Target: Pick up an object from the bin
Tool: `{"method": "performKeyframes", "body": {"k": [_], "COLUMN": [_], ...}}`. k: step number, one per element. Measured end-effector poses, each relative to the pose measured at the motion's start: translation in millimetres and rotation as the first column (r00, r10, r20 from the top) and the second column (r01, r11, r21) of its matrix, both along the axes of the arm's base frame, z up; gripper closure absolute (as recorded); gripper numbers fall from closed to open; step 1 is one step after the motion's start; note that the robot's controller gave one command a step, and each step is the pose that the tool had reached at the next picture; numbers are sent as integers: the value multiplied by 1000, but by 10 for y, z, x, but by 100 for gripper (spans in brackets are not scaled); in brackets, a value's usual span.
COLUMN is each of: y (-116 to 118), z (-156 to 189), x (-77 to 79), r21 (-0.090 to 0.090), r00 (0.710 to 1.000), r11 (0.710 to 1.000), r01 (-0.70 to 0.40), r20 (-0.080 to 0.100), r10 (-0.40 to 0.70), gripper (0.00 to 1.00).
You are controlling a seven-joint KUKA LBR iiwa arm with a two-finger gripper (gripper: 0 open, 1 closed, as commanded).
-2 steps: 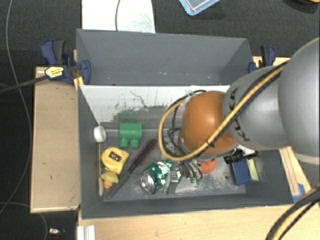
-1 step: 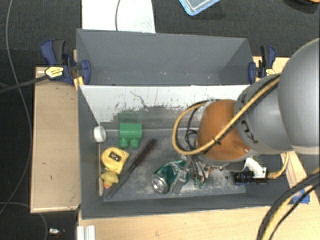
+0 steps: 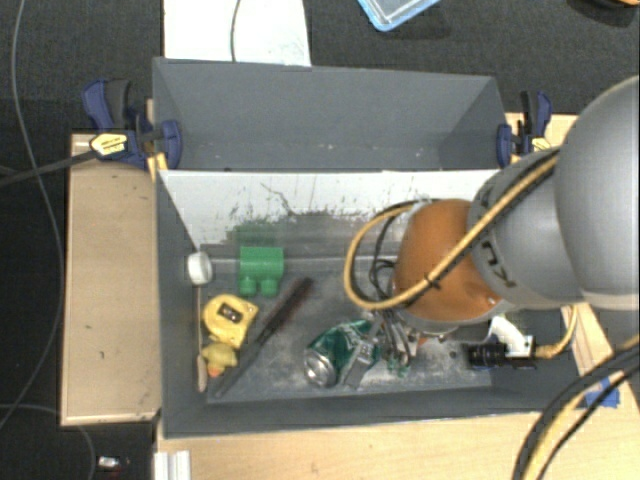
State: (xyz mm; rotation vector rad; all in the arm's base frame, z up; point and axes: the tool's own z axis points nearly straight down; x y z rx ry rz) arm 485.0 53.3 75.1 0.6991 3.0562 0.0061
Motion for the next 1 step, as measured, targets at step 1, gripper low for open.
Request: {"method": "performKeyframes", "body": {"k": [1], "y": [0], "z": [-2], "x": [-2], "r21": [0], "r00": [1000], "r11": [1000], "r01": [4], "r20": [0], "r10": [-4], "gripper": [100]}}
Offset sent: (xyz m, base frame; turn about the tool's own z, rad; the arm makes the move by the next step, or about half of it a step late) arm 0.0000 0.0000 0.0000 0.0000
